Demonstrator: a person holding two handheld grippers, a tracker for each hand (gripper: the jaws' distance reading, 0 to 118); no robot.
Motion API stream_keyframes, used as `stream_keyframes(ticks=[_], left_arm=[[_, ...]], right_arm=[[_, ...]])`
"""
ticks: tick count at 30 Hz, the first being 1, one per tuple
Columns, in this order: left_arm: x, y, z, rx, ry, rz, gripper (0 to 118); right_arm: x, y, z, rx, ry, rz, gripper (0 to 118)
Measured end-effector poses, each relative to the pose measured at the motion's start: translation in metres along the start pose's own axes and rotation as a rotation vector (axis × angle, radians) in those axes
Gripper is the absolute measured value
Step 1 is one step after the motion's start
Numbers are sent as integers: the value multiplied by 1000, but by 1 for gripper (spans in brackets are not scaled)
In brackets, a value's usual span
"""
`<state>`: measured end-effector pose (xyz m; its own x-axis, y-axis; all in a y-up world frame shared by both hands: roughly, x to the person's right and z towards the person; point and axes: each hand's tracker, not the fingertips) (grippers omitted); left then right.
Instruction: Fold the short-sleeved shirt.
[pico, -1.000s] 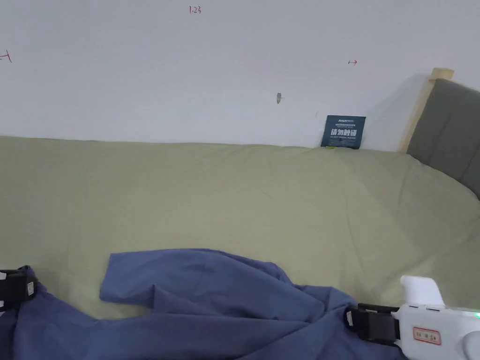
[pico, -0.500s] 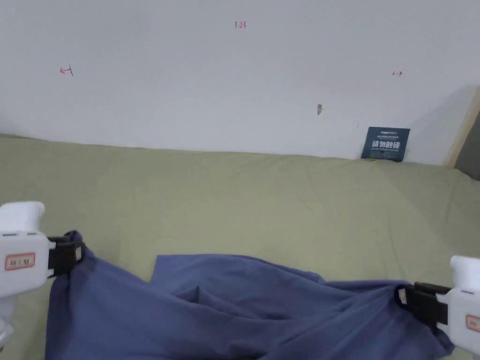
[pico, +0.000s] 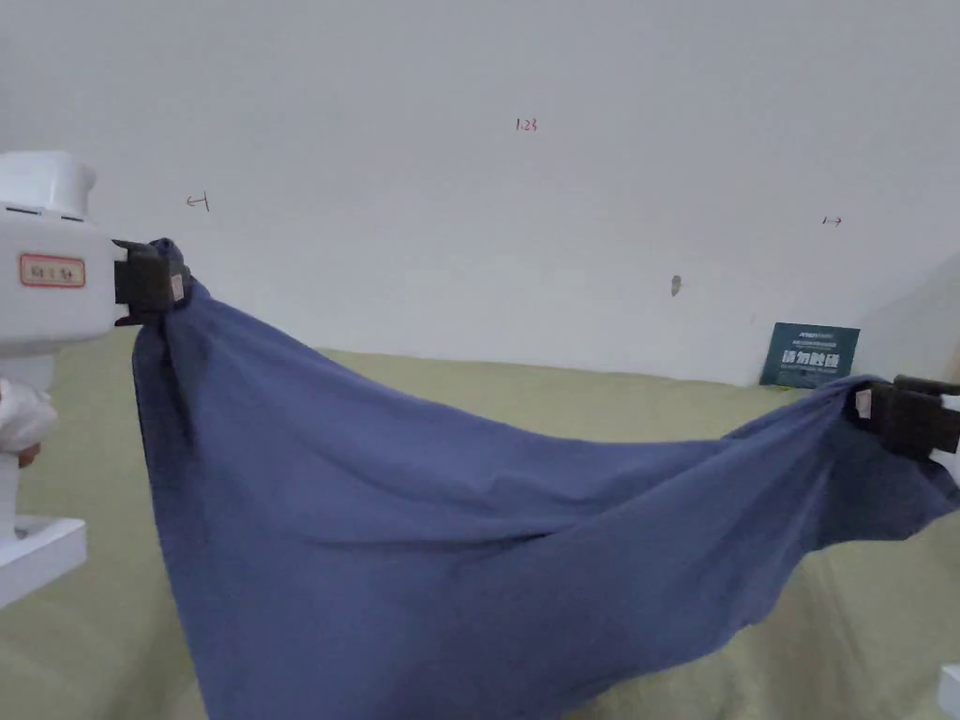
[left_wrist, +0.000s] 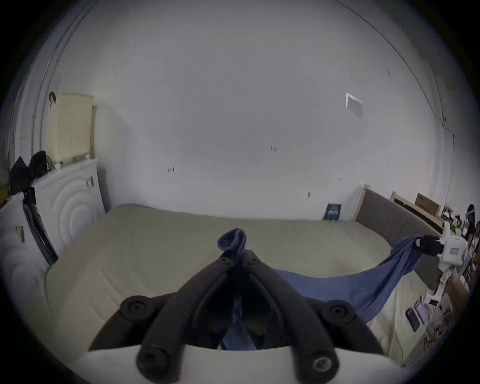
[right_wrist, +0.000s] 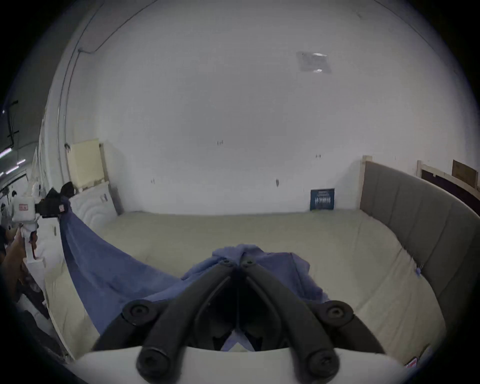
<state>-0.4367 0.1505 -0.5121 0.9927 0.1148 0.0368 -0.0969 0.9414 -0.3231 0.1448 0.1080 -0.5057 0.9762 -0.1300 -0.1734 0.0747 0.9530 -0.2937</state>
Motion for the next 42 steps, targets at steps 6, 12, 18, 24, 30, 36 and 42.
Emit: stream_keyframes(ticks=[6, 12, 18, 24, 30, 36, 42], left_arm=[[-20, 50, -12, 62, 72, -6, 2], [-17, 51, -2, 120, 60, 29, 2], [-21, 23, -11, 86, 37, 52, 2], [-35, -32, 1, 9, -3, 123, 2], [-39, -114, 36, -107, -32, 124, 2], [-41, -200, 79, -260, -55, 142, 2], [-50, -265, 97, -405, -20, 223, 2]], right_arm=[[30, 50, -17, 92, -63, -57, 0], [48, 69, -24, 185, -39, -77, 0], [49, 53, -27, 166, -54, -72, 0], [55, 3, -8, 95, -46, -87, 0], [63, -73, 29, -6, -48, -128, 0], [69, -145, 68, -118, -71, -185, 0], [58, -200, 100, -271, -95, -180, 0]])
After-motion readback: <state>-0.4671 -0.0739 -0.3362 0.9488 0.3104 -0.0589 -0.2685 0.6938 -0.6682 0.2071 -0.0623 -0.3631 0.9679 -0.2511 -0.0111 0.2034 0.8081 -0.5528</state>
